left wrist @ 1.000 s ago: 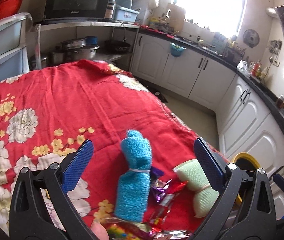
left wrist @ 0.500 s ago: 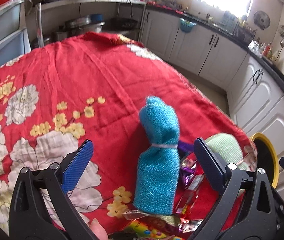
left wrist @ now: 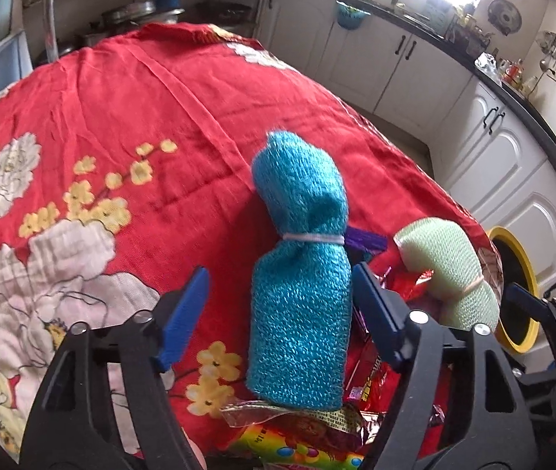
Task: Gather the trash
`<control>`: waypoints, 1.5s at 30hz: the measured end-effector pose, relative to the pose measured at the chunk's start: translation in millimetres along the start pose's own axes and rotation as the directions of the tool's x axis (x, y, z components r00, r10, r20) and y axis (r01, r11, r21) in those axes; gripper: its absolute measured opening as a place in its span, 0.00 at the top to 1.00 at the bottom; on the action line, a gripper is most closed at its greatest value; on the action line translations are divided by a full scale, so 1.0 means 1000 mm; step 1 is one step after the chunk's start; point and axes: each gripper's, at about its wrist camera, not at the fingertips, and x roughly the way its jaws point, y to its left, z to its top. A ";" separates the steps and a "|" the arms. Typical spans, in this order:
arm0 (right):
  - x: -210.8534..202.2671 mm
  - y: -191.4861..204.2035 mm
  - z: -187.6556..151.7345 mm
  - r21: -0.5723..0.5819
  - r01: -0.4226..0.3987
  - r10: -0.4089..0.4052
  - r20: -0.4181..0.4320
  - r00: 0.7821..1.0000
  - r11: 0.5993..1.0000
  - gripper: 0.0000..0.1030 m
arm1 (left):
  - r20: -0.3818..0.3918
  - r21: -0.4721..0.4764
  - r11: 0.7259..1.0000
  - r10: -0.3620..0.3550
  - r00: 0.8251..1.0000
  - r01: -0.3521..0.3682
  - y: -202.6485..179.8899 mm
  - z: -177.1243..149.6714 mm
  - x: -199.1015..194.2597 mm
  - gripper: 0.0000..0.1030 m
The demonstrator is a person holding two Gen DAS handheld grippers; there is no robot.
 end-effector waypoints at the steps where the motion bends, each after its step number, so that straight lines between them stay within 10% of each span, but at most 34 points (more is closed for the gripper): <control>1: 0.003 0.000 0.000 0.001 -0.001 0.001 -0.007 1.000 1.000 0.08 | -0.006 0.001 1.000 -0.002 1.000 0.002 0.000 -0.001 0.002 0.41; 21: 0.024 -0.017 -0.009 0.097 -0.055 0.059 -0.047 0.997 0.994 0.28 | -0.028 0.017 0.999 -0.048 0.998 0.048 -0.003 -0.004 0.008 0.78; 45: -0.032 -0.034 -0.006 0.116 -0.035 0.026 0.076 0.997 0.993 0.29 | 0.110 0.001 0.999 -0.044 0.993 0.044 -0.004 0.015 -0.042 0.81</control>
